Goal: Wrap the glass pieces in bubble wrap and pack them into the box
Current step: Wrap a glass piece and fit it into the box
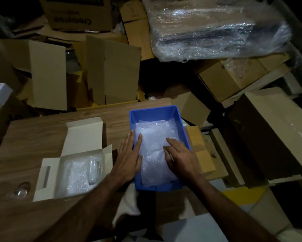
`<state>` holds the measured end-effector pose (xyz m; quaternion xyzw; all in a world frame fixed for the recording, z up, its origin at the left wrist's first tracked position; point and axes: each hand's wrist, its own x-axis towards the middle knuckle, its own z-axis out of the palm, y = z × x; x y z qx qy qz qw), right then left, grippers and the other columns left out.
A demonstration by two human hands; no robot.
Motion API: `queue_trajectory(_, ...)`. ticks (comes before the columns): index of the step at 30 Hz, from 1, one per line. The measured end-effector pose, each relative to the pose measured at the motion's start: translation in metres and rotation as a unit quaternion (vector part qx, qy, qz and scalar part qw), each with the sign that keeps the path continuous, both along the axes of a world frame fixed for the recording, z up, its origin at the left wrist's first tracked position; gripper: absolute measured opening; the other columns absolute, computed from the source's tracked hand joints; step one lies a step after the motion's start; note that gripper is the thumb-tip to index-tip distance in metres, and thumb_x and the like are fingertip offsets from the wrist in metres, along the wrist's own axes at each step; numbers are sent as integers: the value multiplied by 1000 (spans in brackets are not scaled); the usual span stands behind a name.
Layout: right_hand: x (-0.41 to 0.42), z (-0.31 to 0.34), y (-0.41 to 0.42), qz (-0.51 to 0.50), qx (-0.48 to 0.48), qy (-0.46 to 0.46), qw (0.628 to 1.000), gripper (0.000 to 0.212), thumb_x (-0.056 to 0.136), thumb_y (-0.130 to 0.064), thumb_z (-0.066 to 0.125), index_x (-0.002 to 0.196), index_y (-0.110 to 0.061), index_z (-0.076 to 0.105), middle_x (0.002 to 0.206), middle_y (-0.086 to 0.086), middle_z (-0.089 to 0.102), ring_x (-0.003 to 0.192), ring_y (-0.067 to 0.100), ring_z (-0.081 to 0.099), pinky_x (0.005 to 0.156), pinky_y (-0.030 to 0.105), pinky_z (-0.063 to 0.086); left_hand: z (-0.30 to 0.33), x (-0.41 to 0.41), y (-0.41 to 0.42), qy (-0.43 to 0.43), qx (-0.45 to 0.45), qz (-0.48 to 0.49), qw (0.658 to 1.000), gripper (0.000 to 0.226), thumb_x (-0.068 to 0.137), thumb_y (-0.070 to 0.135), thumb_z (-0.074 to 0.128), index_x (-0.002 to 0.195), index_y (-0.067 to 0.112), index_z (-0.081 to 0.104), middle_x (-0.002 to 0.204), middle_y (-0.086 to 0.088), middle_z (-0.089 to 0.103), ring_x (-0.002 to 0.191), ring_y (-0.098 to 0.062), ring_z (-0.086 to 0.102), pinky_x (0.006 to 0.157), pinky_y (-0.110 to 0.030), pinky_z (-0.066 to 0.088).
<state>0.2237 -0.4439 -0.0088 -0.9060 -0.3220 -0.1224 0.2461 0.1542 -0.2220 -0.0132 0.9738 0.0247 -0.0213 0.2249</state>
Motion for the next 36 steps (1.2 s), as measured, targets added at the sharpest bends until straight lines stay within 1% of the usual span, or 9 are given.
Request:
queue_trajectory(5,-5,15,-1,17,33,-40,999,15,85,-9,77,100,-7,77,128,13,71,116,29,68,97,41,57,23,20,0,-24,-11,-12,1000,89,95,18,67,161,38,10,169,0,-19,156,-20,-14,128,-46,8)
queue_trajectory(10,-10,21,-5,55,61,-41,996,23,90,-22,73,110,-9,73,137,11,65,127,25,62,103,42,53,44,26,3,-116,-70,-64,989,50,90,5,73,134,28,65,168,-4,17,157,-22,13,125,-51,24)
queue_trajectory(13,-13,30,-9,67,39,25,997,64,90,-45,69,142,-13,52,158,8,43,146,22,41,120,37,34,60,21,13,-190,-90,-86,974,37,89,9,75,123,22,71,164,-3,31,154,-18,25,123,-44,29)
queue_trajectory(17,-9,52,6,80,-16,41,996,93,79,-39,73,158,-16,31,167,10,23,154,25,24,123,45,28,85,6,34,-249,-69,-123,958,30,90,9,71,120,13,72,158,-8,42,151,-20,33,121,-41,34)
queue_trajectory(24,-17,89,67,145,61,-16,987,75,74,-5,65,147,-15,52,161,10,38,148,26,37,123,39,26,125,-38,96,-355,-13,-97,930,33,105,27,49,119,9,73,146,-12,56,146,-30,42,123,-49,27)
queue_trajectory(28,-26,107,103,205,82,-33,975,56,89,-18,49,144,-16,56,154,5,49,143,21,45,122,40,30,135,-72,145,-356,30,-71,931,24,99,13,58,117,6,72,131,-8,67,143,-28,46,124,-51,25)
queue_trajectory(31,-34,121,127,233,128,51,963,40,95,-20,57,134,-20,65,144,-4,60,133,12,55,112,31,42,138,-94,168,-321,10,-47,946,29,91,8,65,119,10,70,124,-6,70,131,-22,58,116,-42,41)
queue_trajectory(33,-39,128,145,233,198,174,936,25,95,-16,64,118,-20,73,120,-6,73,112,12,68,94,34,55,139,-108,176,-303,-38,-22,952,30,93,17,61,122,22,67,122,2,71,117,-15,67,107,-28,49)
queue_trajectory(36,-42,135,174,178,316,420,832,20,95,-23,67,102,-6,73,94,19,74,86,37,72,70,52,57,136,-118,177,-277,-198,57,939,15,96,26,59,108,26,68,102,11,73,92,-8,71,80,-20,56)
